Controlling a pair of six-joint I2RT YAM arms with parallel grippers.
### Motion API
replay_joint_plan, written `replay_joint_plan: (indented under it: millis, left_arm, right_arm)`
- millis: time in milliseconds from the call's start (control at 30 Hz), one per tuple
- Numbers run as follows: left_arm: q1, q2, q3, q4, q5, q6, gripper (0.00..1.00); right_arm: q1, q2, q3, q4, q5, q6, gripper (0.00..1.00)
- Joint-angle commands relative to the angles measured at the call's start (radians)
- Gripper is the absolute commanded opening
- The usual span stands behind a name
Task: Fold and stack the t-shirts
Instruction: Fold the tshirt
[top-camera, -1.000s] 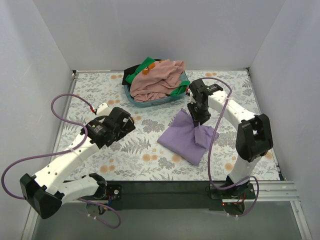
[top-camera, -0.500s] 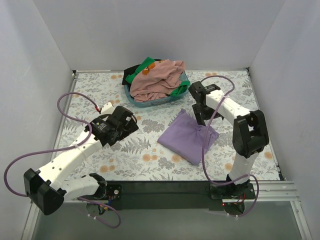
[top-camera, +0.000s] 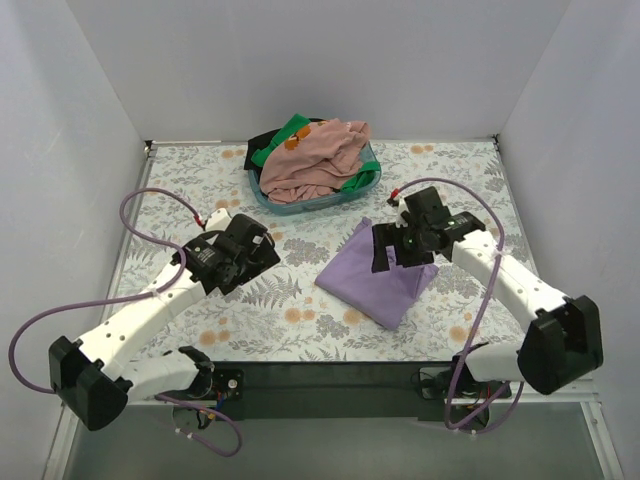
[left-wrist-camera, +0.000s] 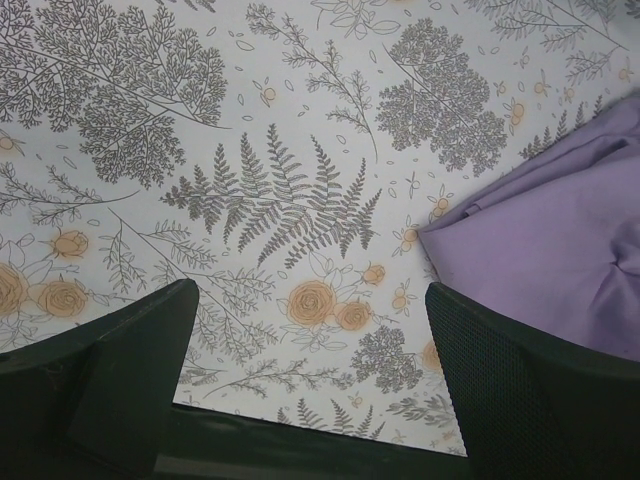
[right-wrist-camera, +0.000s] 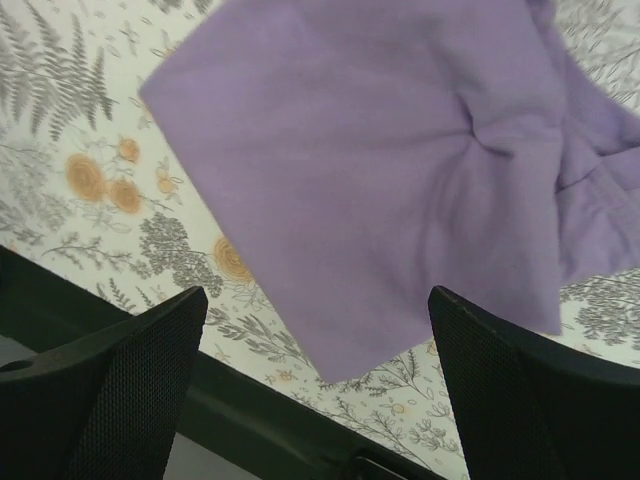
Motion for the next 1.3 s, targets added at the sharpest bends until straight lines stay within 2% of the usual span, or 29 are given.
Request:
replay_joint_plan:
  millis: [0, 133, 300, 400, 533, 633, 733, 933, 1067, 1200, 1267]
  left_arm:
    - [0.007, -0.060, -0.005, 0.007, 0.003, 0.006, 0.98]
    - [0.007, -0.090, -0.007, -0.025, -0.014, -0.011, 0.98]
    - [0.007, -0.136, -0.024, -0.039, -0.020, 0.002, 0.98]
    - [0.007, -0.154, -0.018, -0.063, -0.031, 0.005, 0.98]
    - [0.007, -0.191, -0.031, -0.066, -0.040, 0.002, 0.98]
    - [0.007, -0.214, -0.051, -0.048, -0.031, 0.003, 0.98]
    - [0.007, -0.222, -0.067, -0.039, -0.033, 0.012, 0.98]
    - [0.007, -0.216, -0.074, -0.023, -0.019, 0.023, 0.98]
    - [0.007, -0.212, -0.082, -0.013, -0.014, 0.031, 0.98]
    - [0.007, -0.219, -0.079, -0.013, -0.016, 0.029, 0.98]
    - [0.007, -0.220, -0.077, -0.016, -0.017, 0.028, 0.98]
  right_arm:
    - [0.002, 0.057, -0.074, 0.096, -0.029, 0.043, 0.98]
    - [-0.062, 0.126, -0.082, 0.109, 0.055, 0.025, 0.98]
    - [-0.221, 0.281, -0.039, 0.132, 0.120, -0.032, 0.98]
    - [-0.240, 0.300, 0.018, 0.117, 0.090, -0.056, 0.98]
    - [-0.239, 0.193, 0.017, 0.115, 0.022, -0.026, 0.98]
    - [-0.239, 0.042, -0.098, 0.133, 0.058, 0.097, 0.98]
    - [-0.239, -0.146, -0.279, 0.153, 0.021, 0.192, 0.98]
    - [-0.226, -0.384, -0.522, 0.243, -0.002, 0.341, 0.98]
    - [-0.225, -0.395, -0.579, 0.308, -0.022, 0.362, 0.98]
    - [-0.217, -0.313, -0.595, 0.368, -0.040, 0.365, 0.98]
    - [-0.216, -0.256, -0.605, 0.412, -0.045, 0.365, 0.93]
